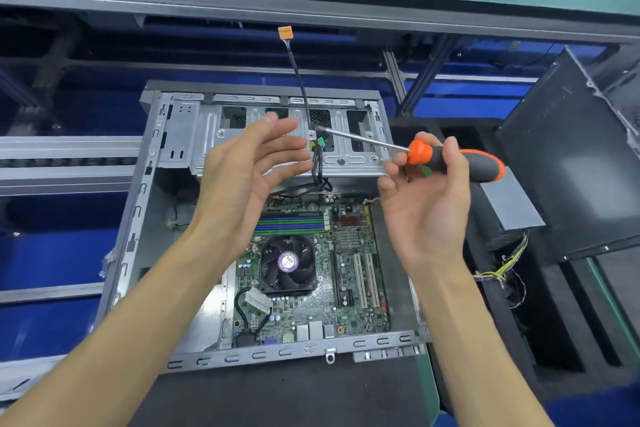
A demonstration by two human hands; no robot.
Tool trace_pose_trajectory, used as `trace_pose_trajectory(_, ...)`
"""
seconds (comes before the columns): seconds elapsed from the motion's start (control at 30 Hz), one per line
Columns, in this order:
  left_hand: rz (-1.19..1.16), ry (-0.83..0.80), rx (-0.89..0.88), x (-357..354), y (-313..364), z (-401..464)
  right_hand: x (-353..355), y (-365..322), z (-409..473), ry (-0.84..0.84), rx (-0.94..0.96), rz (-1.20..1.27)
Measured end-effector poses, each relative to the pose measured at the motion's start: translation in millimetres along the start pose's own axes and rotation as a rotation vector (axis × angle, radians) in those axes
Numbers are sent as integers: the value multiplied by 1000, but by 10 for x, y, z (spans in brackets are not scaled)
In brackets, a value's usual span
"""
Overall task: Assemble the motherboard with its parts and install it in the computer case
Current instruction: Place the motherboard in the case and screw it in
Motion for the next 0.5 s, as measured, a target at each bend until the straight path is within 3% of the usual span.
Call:
trace_pose_trajectory(0.17,270,-16,7,174,-61,20,140,-323,-114,-83,178,-436)
trace_pose_trajectory(0.33,635,-313,-41,64,-128,-71,293,-513,-337,-304,242,-949)
trace_pose_trajectory(0.5,772,-614,-122,-215,-77,-227,435,-504,-493,-543,221,-1486)
Point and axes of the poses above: each hand's wrist, its own z-axis towards the middle knuckle, its own x-axis out of the back of the hand, y = z × x, the point moved 1 cm from there along z, towards the middle knuckle, and after that the axes turned 6 degrees about y, right-handed, at the moved point
